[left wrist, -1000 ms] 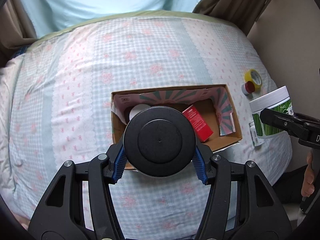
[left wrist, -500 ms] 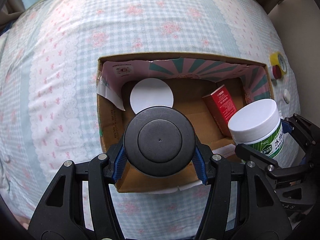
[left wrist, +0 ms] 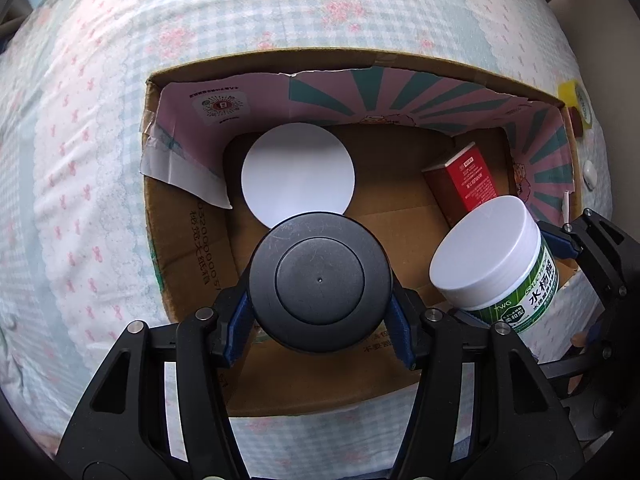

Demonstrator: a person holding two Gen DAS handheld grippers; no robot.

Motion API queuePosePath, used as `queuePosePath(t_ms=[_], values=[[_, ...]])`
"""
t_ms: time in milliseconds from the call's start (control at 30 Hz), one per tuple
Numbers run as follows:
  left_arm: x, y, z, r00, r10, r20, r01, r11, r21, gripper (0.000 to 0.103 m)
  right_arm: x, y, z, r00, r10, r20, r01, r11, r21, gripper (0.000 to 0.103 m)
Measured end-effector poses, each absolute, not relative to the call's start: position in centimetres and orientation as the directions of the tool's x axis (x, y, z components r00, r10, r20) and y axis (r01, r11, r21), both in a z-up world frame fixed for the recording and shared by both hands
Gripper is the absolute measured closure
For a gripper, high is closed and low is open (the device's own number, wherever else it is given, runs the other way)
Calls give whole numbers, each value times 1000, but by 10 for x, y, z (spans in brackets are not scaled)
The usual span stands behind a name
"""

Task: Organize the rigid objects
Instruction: 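Carry both jars over the cardboard box and lower them inside, then open both tools and withdraw them from the box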

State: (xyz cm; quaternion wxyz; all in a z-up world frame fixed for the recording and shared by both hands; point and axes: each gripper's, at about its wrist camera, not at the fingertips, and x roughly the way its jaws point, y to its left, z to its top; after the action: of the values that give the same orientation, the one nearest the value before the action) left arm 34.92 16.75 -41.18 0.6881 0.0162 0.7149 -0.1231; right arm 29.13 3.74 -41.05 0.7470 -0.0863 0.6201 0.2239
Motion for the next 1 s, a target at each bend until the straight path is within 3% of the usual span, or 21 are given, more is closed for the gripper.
queuePosePath(t_ms=[33,67,133,333,667,1000], values=[[350,168,-411,-58,-154,-986,187,969,-162,36,292,36,-410,134,241,-961,-441,883,160,34],[351,169,-409,-58,-153,-987,181,970,-161,0,292,34,-408,134,261,-956,-440,880,179,32],[351,172,-400,-33,-177,-984,172,969,-180,0,292,32,-407,141,252,-957,-434,885,169,0],[350,181,-388,-10,-165,-986,131,978,-165,0,278,26,-404,134,207,-969,-467,876,122,0],[336,195,-362,41,-148,-988,107,984,-143,0,277,10,-381,194,175,-965,-380,920,90,0],[307,204,-290,142,-150,-978,97,986,-137,0,255,13,-317,278,161,-947,-369,928,49,0]])
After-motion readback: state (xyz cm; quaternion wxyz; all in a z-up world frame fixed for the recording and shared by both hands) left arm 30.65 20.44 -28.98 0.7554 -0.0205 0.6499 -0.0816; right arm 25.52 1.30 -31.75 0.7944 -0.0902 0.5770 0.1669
